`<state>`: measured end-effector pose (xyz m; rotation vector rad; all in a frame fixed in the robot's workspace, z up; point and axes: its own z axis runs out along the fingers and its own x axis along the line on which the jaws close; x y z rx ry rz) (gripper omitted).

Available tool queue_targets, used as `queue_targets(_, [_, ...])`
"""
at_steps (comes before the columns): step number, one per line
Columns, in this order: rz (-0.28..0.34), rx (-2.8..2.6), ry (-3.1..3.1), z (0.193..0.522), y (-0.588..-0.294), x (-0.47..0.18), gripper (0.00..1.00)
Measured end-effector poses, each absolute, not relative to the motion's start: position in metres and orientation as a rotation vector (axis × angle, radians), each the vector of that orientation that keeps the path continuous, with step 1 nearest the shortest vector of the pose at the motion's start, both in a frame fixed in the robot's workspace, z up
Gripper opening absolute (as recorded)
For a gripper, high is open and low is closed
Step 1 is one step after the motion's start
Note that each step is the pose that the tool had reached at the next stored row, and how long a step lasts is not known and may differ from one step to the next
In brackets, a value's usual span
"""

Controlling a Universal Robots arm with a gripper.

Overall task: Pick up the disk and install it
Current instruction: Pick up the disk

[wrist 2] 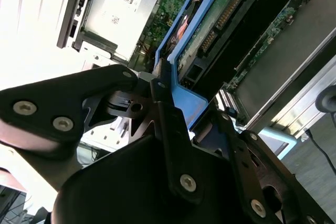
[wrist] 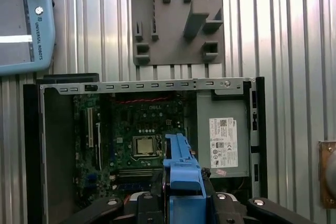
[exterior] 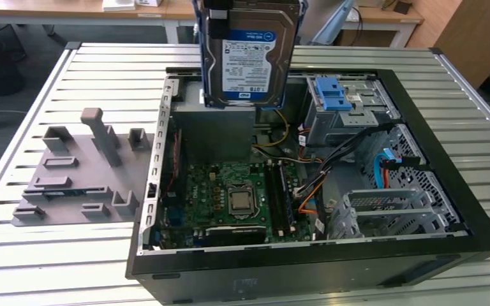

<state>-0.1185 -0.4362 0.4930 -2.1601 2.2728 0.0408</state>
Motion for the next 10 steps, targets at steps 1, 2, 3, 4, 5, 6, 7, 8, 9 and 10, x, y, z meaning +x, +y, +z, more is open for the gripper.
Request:
queue_targets(1, [0.041, -2.159, 2.273, 0.4929, -0.4373, -0.1181, 0.36])
queue_targets(2, [0.041, -2.159, 2.274, 0.4927, -0.4382, -0.1176, 0.36])
queue_targets(3, [0.041, -2.158, 2.275, 0.4926, -0.4391, -0.1172, 0.36])
queue_targets(4, [0.041, -2.157, 2.275, 0.4925, -0.4399, -0.1167, 0.36])
queue_targets(5, [0.041, -2.157, 2.276, 0.4924, -0.4403, -0.1161, 0.36])
queue_targets(6, [0.041, -2.156, 2.276, 0.4924, -0.4406, -0.1153, 0.36])
queue_targets(7, [0.041, -2.155, 2.277, 0.4923, -0.4408, -0.1143, 0.36])
queue_targets(8, [0.041, -2.154, 2.278, 0.4923, -0.4409, -0.113, 0.36])
queue_targets(9, [0.041, -2.154, 2.279, 0.4922, -0.4409, -0.1113, 0.36])
queue_targets(10, [0.041, -2.153, 2.279, 0.4921, -0.441, -0.1096, 0.36])
